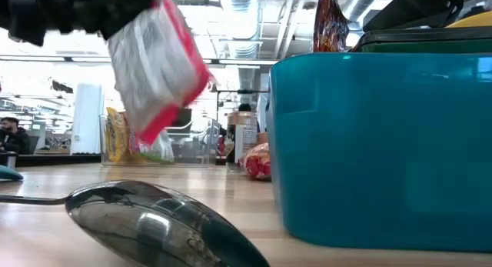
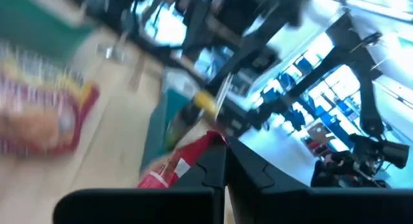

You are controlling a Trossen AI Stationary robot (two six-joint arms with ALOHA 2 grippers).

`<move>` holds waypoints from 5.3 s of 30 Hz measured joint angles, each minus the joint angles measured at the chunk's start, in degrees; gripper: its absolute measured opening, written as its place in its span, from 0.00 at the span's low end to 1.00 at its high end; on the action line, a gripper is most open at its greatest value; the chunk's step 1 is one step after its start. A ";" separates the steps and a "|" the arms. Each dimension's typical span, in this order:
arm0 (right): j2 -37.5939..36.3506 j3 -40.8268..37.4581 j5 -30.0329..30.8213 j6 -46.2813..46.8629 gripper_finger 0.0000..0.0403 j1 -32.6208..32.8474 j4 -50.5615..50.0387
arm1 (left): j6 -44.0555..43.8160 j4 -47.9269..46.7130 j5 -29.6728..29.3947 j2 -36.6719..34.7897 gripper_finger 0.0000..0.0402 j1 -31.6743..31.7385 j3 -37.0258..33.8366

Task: Pick & Place Food Item
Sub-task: Put the orange noodle pack into the transparent bin

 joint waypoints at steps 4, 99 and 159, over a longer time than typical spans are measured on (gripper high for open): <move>0.00 0.00 0.48 0.00 0.71 0.00 -0.01 | 5.62 -0.11 -3.69 -5.58 0.00 0.00 0.00; 0.00 -0.02 4.07 -14.84 0.71 -8.24 -4.55 | -10.35 -48.41 -25.96 -6.07 0.00 50.12 20.83; 0.02 -0.02 3.87 -14.82 0.71 -8.11 -4.76 | -34.72 -54.84 -34.11 -0.05 0.00 41.22 18.27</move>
